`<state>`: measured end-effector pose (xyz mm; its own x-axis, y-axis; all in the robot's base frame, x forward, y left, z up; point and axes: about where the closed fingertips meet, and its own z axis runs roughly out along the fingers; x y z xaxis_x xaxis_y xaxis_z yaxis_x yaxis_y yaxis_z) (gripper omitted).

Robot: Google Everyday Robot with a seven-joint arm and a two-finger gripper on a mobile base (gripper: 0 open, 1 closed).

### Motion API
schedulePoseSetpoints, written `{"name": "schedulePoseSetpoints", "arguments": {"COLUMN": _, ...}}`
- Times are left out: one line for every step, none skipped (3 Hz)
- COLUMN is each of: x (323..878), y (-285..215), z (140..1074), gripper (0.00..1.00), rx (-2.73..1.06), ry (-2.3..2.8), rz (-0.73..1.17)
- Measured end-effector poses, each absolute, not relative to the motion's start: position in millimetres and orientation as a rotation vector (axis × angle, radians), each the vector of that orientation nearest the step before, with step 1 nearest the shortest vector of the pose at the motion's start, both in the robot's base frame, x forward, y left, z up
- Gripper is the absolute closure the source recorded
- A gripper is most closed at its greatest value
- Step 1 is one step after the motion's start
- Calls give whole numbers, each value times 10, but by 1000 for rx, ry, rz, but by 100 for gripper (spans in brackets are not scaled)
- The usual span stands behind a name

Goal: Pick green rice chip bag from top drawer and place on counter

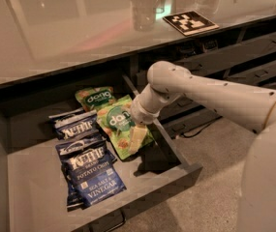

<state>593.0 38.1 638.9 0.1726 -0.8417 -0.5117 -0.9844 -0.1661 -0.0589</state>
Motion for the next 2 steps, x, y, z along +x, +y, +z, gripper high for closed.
{"name": "schedulePoseSetpoints", "arguments": {"x": 5947, "y": 484, "z": 6199, "gripper": 0, "rx": -2091, "ry": 1737, "rz": 521}}
{"name": "schedulePoseSetpoints", "arguments": {"x": 5951, "y": 496, "z": 6046, "gripper": 0, "rx": -2111, "ry": 1768, "rz": 502}}
